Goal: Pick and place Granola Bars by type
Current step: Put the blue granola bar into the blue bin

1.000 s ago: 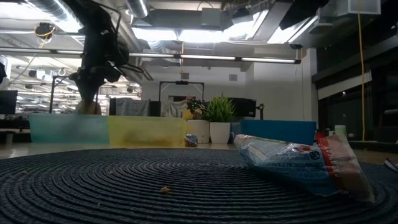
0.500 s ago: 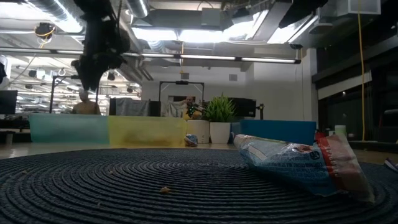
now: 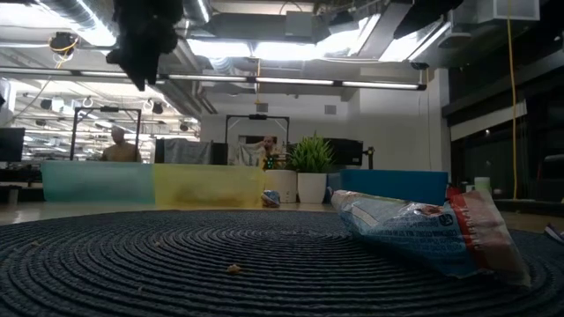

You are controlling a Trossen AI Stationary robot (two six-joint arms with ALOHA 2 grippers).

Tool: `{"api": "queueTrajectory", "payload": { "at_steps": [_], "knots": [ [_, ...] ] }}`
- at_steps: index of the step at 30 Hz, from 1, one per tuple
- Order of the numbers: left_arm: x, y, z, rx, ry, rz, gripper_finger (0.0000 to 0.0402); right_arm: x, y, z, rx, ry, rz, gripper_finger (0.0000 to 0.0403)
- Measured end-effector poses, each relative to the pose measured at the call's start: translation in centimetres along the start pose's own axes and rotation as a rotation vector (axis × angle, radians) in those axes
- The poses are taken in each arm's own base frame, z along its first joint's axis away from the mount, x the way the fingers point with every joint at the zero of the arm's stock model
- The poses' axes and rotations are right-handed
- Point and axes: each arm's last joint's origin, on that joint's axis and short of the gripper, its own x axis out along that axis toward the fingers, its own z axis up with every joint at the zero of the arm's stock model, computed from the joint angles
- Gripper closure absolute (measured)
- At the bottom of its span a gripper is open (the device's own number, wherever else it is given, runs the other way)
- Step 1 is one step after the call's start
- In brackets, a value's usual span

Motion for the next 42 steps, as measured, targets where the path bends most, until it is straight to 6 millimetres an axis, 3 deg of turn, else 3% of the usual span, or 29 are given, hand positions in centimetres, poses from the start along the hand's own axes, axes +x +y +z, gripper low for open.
{"api": "queueTrajectory", "payload": {
  "at_steps": [9, 17, 22, 34, 42],
  "knots": [
    [-2.7, -4.4, -2.1, 0.164, -0.182, -0.132, 0.0221, 0.0, 0.0, 0.0, 0.001, 0.0, 0.0, 0.0128],
    [-5.9, -8.4, -3.1, 0.34, -0.492, -0.379, 0.0227, 0.0, 0.0, 0.0, 0.008, 0.001, 0.001, 0.0128],
    [-7.0, -10.8, -3.8, 0.453, -0.586, -0.498, 0.0229, 0.0, 0.0, 0.0, 0.009, 0.001, 0.002, 0.0128],
    [-4.8, -15.0, -6.4, 0.633, -0.544, -0.638, 0.0229, 0.0, 0.0, 0.0, 0.009, 0.001, 0.003, 0.0128],
    [-3.4, -17.5, -7.4, 0.676, -0.662, -0.76, 0.0229, 0.0, 0.0, 0.0, 0.008, 0.001, 0.003, 0.0128]
  ]
}}
